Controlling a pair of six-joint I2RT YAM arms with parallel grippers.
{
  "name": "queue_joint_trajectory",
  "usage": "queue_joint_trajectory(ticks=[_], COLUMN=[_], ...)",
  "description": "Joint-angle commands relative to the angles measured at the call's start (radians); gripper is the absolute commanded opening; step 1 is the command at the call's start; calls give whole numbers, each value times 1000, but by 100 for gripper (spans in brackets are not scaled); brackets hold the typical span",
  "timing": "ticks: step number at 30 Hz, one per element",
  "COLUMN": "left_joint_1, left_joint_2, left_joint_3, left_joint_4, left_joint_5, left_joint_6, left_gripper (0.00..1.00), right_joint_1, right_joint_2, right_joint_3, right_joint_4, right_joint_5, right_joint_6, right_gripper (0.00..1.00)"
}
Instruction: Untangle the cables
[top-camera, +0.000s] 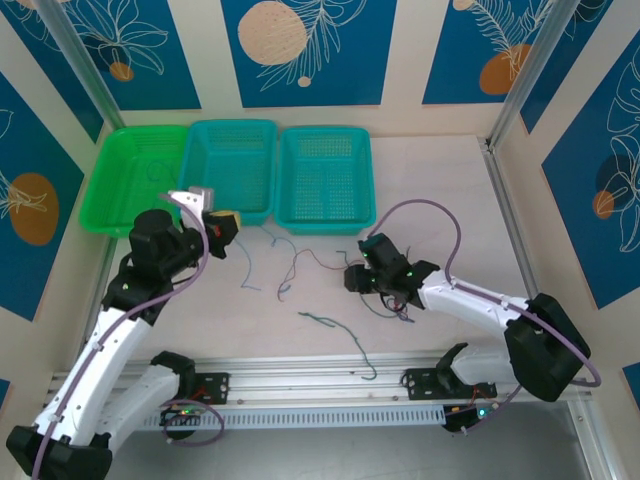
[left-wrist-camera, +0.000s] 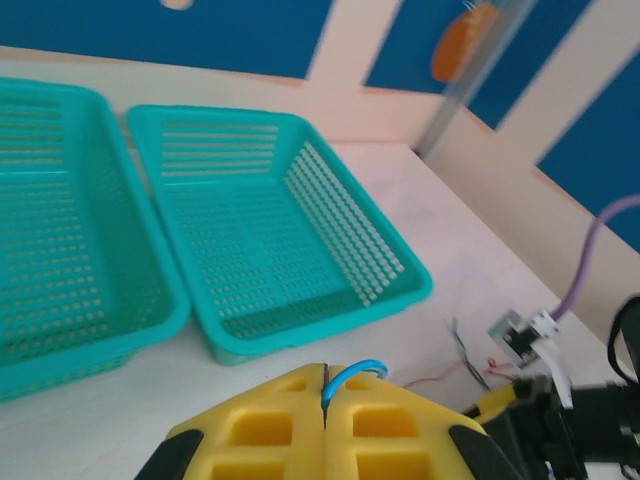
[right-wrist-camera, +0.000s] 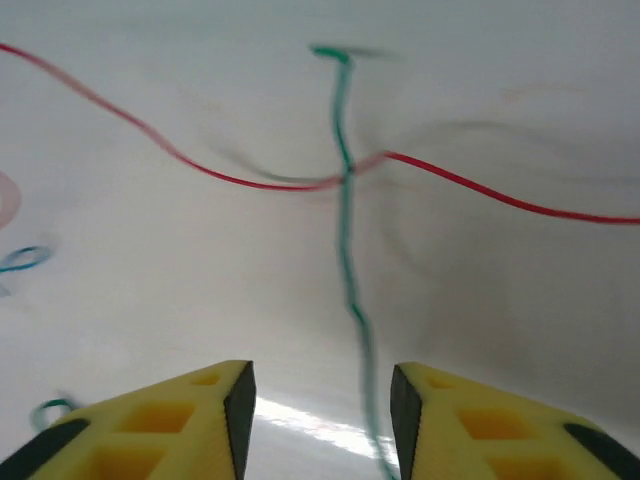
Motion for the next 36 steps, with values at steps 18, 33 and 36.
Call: queue_joint_trajectory(ticks=[18,33,36], left_joint_1=[-21,-21,-20], left_joint_2=[37,58,79], left_joint_3=[255,376,448], left_joint_4=[-186,-289,-349], left_joint_5=[334,158,-172], left_joint_6=[235,349,330], left_gripper=[0,0,0], right_joint_1=[49,73,71], right_joint_2=[173,273,204], right_joint_3=[-75,5,-40], right_joint_4=[811,848,764], right_joint_5=[-71,-31,119], right_joint_6=[-814,-594,-415], right_gripper=[64,0,0])
